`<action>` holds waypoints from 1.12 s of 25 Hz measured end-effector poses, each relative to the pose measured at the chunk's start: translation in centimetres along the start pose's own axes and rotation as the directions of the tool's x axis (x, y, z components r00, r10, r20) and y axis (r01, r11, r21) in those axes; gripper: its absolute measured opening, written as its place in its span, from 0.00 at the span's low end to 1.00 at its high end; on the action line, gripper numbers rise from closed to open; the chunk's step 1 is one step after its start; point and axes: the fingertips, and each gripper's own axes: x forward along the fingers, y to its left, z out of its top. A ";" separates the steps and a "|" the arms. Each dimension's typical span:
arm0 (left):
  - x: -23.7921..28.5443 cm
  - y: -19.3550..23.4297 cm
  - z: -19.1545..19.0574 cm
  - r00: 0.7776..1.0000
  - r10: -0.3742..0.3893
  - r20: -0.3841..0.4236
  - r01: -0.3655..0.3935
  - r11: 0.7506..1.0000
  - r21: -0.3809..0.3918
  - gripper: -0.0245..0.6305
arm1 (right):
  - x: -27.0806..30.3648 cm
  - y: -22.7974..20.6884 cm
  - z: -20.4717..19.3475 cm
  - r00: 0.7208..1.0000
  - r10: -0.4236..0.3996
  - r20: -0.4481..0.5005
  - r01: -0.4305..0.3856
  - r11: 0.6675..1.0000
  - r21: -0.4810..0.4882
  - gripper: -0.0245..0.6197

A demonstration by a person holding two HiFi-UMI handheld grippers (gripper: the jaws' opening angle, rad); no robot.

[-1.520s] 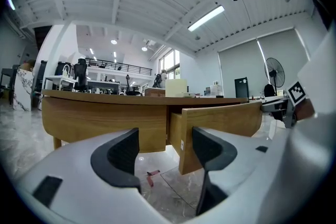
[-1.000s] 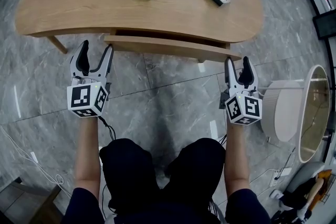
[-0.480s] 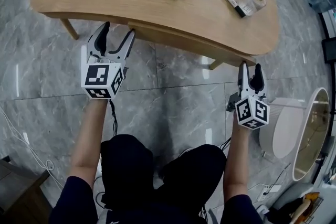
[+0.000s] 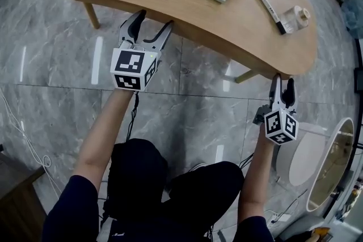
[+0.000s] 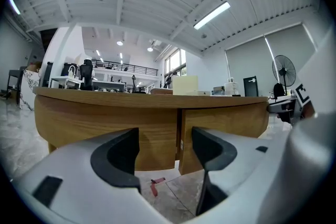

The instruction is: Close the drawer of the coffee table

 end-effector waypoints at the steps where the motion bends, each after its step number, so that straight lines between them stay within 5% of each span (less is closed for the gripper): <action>1: 0.1 0.1 0.0 1.000 0.001 -0.001 -0.001 1.000 0.001 0.49 | 0.2 0.1 0.0 1.000 0.002 0.001 -0.002 1.000 0.005 0.44; 28: 1.0 0.4 -0.3 1.000 -0.007 -0.025 0.006 0.999 -0.032 0.50 | 1.3 0.1 -0.4 1.000 0.007 -0.019 -0.006 1.000 0.019 0.43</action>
